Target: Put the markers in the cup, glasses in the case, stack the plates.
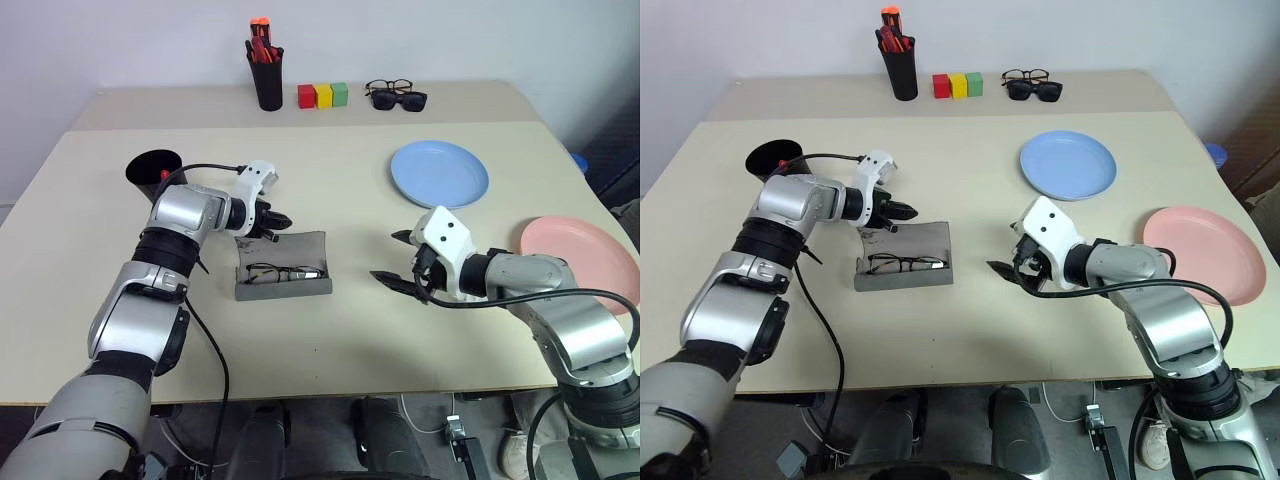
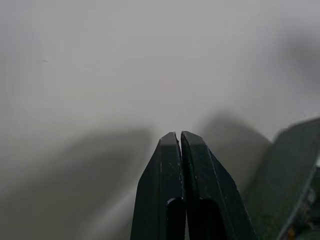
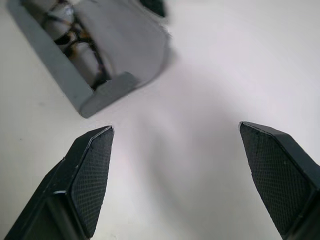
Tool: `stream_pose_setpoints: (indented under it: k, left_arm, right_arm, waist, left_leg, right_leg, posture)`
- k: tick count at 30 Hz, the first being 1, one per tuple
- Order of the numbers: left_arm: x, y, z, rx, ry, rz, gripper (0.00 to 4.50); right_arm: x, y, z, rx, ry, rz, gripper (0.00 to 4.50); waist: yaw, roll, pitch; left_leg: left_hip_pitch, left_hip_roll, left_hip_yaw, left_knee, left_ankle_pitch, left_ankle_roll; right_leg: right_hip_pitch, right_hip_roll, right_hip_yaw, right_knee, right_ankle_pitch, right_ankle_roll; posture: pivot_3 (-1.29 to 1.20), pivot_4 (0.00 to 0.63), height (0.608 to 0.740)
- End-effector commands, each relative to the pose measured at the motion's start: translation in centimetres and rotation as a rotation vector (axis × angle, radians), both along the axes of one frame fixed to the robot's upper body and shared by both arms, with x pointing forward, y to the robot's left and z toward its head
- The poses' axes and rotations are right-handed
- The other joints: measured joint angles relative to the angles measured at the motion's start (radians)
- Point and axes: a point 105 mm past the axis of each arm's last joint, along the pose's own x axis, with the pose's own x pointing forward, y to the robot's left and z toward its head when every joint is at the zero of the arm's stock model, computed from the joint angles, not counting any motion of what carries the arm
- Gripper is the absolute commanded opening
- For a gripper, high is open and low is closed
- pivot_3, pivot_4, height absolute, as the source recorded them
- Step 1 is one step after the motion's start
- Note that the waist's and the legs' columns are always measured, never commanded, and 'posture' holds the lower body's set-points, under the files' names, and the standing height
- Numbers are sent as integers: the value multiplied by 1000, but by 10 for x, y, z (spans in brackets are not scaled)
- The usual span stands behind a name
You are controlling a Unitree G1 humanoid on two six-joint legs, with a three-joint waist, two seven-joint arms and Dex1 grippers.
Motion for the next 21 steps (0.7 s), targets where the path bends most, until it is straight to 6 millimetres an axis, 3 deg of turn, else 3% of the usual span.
stream_pose_setpoints:
  k: [1,8,12,16,21]
  left_arm:
    - [-11,4,9,12,-31,-70,63]
    - [-50,10,14,30,-71,-155,63]
    - [-83,5,14,23,-109,-259,63]
    - [-114,-2,1,16,-102,-347,63]
    - [-123,-3,-9,16,-114,-354,63]
  right_arm:
    - [2,-2,11,3,-58,-14,4063]
    - [12,-3,10,4,-63,-33,4063]
    - [31,-13,8,-5,-67,-104,4063]
    - [78,-40,10,-44,-138,-329,4063]
    - [107,-58,6,-196,-235,-414,4063]
  waist:
    - [0,0,0]
    - [4,0,0]
    - [5,0,0]
    - [1,1,1]
    - [4,1,1]
  left_leg:
    - [0,0,0,0,0,0]
    - [0,0,0,0,0,0]
    - [0,0,1,0,0,0]
    - [1,0,1,0,0,0]
    - [1,0,1,0,0,0]
  right_leg:
    - [0,0,0,0,0,0]
    - [0,0,1,0,0,0]
    - [1,-1,1,-1,0,0]
    - [0,-1,1,0,0,0]
    - [1,-1,1,0,0,-1]
  posture:
    - [0,150,740]
    - [0,150,740]
    - [0,150,740]
    - [0,150,740]
    - [0,150,740]
